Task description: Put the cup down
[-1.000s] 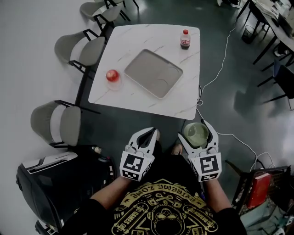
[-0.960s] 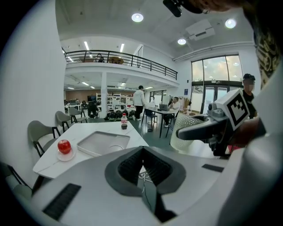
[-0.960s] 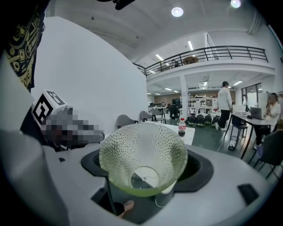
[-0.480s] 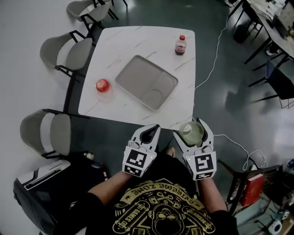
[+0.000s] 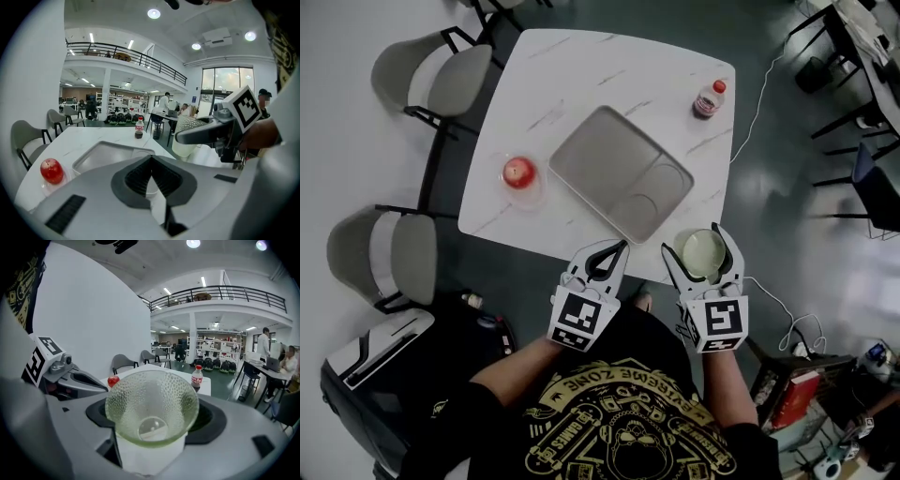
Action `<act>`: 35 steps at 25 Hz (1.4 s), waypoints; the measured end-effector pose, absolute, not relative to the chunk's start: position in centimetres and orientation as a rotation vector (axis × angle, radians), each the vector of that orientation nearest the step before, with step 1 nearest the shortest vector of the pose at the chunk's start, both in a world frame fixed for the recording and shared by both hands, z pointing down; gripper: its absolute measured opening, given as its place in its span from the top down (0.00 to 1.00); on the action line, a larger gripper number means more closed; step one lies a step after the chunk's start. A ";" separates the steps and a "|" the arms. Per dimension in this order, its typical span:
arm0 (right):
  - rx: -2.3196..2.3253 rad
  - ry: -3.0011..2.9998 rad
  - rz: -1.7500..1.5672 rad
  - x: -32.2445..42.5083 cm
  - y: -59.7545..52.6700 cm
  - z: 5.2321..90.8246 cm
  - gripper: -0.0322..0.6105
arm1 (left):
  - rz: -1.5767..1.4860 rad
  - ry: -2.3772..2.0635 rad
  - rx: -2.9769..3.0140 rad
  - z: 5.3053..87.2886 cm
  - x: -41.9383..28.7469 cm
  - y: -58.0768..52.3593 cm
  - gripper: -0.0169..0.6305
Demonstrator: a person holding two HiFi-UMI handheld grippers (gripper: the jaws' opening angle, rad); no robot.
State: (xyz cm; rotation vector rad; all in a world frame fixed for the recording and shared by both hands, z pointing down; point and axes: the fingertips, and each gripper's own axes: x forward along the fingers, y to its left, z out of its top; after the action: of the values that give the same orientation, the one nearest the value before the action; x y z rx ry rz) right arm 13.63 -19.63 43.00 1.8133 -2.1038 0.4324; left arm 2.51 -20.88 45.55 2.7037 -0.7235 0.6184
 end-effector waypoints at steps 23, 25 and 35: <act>1.815 -2.043 0.471 14.9 -30.3 48.9 0.33 | 0.621 -0.738 2.671 48.7 1.5 -30.1 0.97; 1.812 -2.046 0.470 15.1 -31.1 49.5 0.33 | 0.630 -0.747 2.668 49.1 1.3 -30.4 0.97; 1.772 -2.056 0.466 15.0 -33.5 52.5 0.33 | 0.657 -0.773 2.652 50.3 1.1 -31.6 0.97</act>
State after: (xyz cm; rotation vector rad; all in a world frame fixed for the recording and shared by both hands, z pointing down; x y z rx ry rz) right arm 15.03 -33.49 52.49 1.7721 -2.0561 0.4658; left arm 1.10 -31.63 50.26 2.6517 -0.7730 0.6568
